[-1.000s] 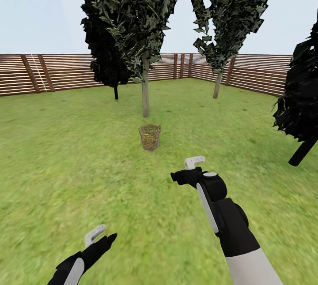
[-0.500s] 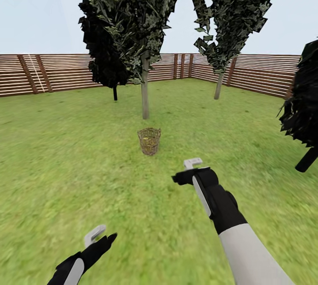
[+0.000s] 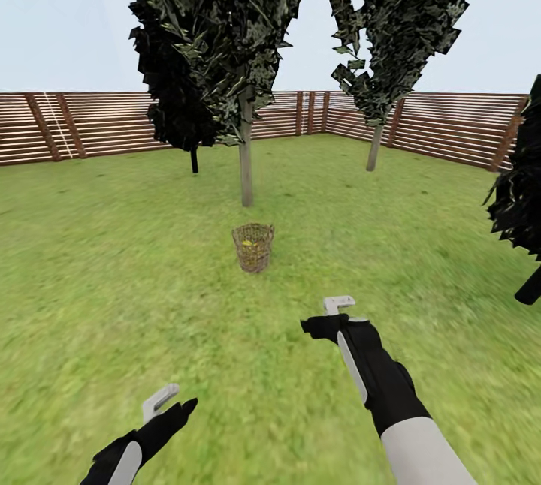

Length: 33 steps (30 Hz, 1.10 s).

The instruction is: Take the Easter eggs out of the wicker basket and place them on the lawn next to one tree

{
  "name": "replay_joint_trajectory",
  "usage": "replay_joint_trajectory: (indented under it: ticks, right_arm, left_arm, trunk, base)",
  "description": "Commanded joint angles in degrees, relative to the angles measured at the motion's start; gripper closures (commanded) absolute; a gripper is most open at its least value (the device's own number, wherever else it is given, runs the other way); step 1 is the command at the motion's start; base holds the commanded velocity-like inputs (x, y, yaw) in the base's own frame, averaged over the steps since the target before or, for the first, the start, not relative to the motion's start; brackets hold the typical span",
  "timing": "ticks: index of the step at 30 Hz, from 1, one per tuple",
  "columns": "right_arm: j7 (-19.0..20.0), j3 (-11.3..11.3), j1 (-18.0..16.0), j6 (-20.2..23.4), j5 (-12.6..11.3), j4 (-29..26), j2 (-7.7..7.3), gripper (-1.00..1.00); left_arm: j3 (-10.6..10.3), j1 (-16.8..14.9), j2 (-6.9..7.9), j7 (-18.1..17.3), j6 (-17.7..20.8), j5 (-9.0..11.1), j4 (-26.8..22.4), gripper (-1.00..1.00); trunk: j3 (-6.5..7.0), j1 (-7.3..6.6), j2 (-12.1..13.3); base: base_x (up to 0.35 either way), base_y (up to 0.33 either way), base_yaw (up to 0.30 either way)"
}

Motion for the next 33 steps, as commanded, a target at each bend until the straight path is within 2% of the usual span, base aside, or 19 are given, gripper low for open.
replay_joint_trajectory:
  ticks: [1,14,33]
  right_arm:
    - [0.30,0.06,0.80,0.02,0.36,-1.54,0.06,-1.00]
    - [0.37,0.06,0.60,0.28,0.16,-3.39,1.31,-1.00]
    - [0.31,0.16,0.62,0.17,0.24,-4.05,1.42,-1.00]
  left_arm:
    - [0.15,-0.02,-0.02,-0.09,0.45,0.33,-0.05,-1.00]
    - [0.13,-0.01,-0.01,0.03,0.50,0.24,0.05,-1.00]
    - [0.14,-0.02,-0.02,0.22,0.50,0.23,0.40,-1.00]
  trunk:
    - [-0.12,0.07,-0.11]
    - [-0.12,0.07,-0.11]
    - [-0.12,0.07,-0.11]
  base:
    - [0.334,0.000,0.000]
    - [0.334,0.000,0.000]
    - [0.334,0.000,0.000]
